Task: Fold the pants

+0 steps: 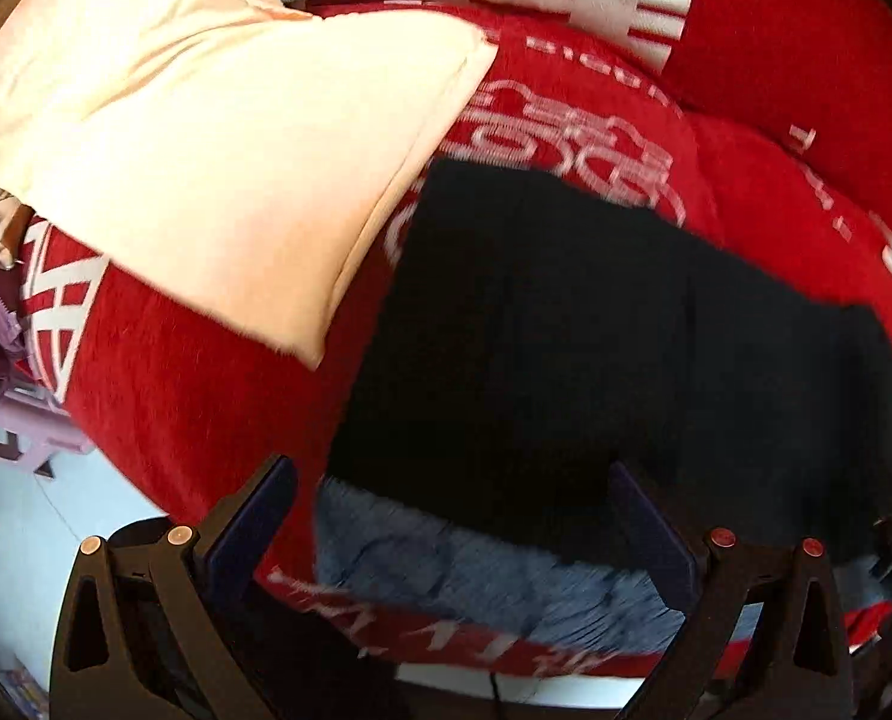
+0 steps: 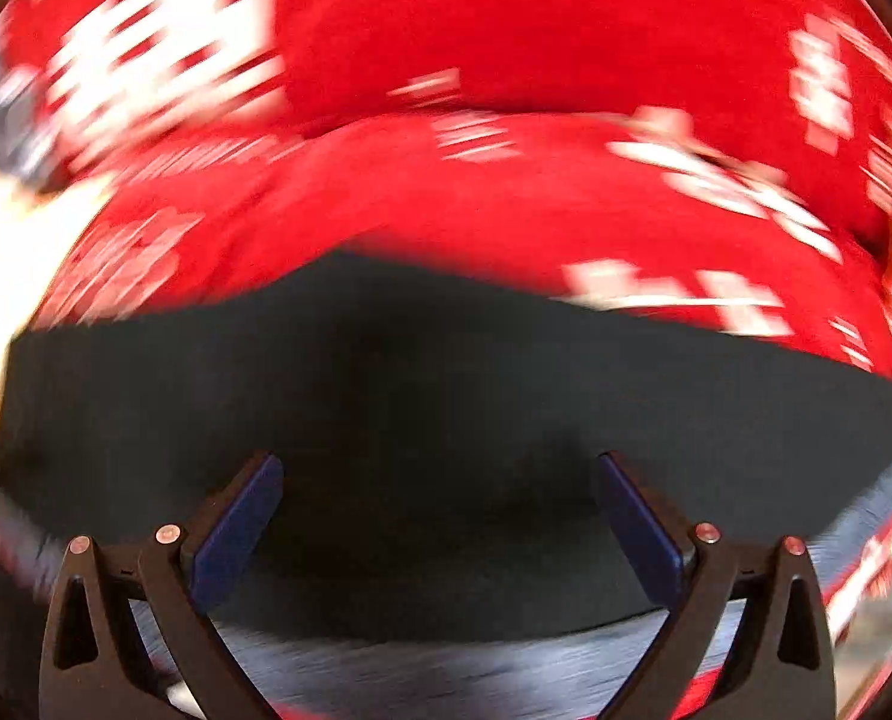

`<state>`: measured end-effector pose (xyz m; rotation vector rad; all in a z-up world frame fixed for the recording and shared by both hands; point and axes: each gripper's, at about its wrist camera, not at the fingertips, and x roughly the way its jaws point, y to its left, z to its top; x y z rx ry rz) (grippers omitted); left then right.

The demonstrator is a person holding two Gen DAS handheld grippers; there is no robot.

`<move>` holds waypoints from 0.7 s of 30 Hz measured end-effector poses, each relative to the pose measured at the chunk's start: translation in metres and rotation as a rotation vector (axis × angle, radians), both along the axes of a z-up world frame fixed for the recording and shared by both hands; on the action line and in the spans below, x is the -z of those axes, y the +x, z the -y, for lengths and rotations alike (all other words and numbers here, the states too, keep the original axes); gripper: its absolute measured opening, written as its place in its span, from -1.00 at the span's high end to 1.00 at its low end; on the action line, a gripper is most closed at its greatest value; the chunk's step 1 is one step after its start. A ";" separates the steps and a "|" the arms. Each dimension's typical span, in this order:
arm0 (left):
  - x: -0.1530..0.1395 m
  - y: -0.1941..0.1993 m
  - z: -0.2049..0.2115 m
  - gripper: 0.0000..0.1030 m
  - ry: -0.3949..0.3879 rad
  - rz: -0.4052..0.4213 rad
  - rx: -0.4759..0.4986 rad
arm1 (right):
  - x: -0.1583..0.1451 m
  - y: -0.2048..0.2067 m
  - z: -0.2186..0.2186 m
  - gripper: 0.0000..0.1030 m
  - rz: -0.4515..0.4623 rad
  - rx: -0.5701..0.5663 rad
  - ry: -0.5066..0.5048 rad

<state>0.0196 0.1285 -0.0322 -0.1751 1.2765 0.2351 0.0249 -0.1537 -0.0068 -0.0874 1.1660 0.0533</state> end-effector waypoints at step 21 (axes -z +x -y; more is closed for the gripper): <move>0.003 -0.041 -0.025 -1.00 -0.032 -0.002 0.019 | 0.005 -0.034 0.150 -0.99 -0.031 0.242 -0.024</move>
